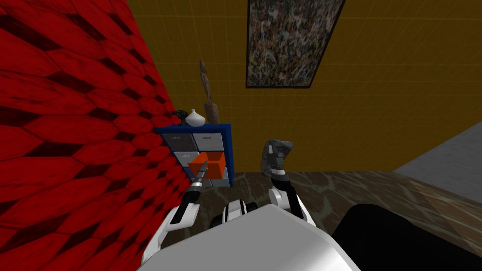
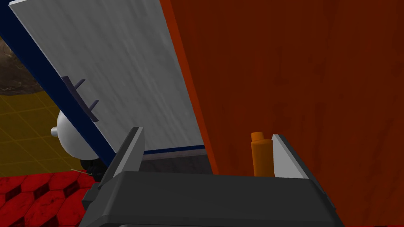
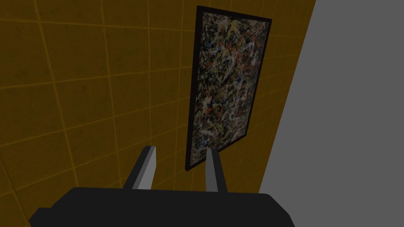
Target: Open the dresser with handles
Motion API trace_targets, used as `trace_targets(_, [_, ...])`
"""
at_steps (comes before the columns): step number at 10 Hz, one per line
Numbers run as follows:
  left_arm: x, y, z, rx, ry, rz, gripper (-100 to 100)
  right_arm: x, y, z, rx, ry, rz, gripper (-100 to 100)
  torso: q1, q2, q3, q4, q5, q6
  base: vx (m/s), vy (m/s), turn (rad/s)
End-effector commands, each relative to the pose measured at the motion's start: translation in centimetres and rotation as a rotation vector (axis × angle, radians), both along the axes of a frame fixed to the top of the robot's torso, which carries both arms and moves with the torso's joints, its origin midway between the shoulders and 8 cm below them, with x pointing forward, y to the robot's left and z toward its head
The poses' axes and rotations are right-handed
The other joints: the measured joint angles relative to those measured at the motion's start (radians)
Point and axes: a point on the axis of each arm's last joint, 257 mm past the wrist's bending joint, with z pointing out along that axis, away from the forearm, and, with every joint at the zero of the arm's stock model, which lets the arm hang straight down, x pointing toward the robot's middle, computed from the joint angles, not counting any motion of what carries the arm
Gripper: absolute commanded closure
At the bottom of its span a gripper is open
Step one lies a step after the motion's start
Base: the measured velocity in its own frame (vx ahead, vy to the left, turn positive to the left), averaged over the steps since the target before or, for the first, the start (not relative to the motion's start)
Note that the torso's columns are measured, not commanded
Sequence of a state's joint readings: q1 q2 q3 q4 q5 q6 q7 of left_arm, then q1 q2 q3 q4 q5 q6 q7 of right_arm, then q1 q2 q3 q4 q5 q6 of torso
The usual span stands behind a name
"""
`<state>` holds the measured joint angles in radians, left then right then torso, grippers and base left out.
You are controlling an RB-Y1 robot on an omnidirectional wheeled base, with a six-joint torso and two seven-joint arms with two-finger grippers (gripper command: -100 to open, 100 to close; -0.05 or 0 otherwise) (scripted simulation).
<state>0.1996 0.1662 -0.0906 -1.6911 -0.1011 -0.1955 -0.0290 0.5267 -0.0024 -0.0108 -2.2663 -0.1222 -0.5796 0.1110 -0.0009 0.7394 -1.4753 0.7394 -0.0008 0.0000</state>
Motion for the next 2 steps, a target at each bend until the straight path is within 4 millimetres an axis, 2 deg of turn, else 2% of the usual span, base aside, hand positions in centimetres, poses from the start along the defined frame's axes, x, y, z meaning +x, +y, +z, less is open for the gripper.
trace_targets(1, [-0.01,0.02,-0.06,0.000,0.001,0.000,0,0.00,0.00,0.00,0.000,0.000,0.000,0,0.000,0.000,0.000,0.000,0.000,0.000,0.000,0.000,0.000])
trace_targets(2, [-0.02,0.03,-0.10,0.000,0.002,0.001,0,0.00,0.00,0.00,0.000,0.000,0.000,0,0.000,-0.001,0.000,-0.001,0.000,0.000,0.000,0.000,0.000])
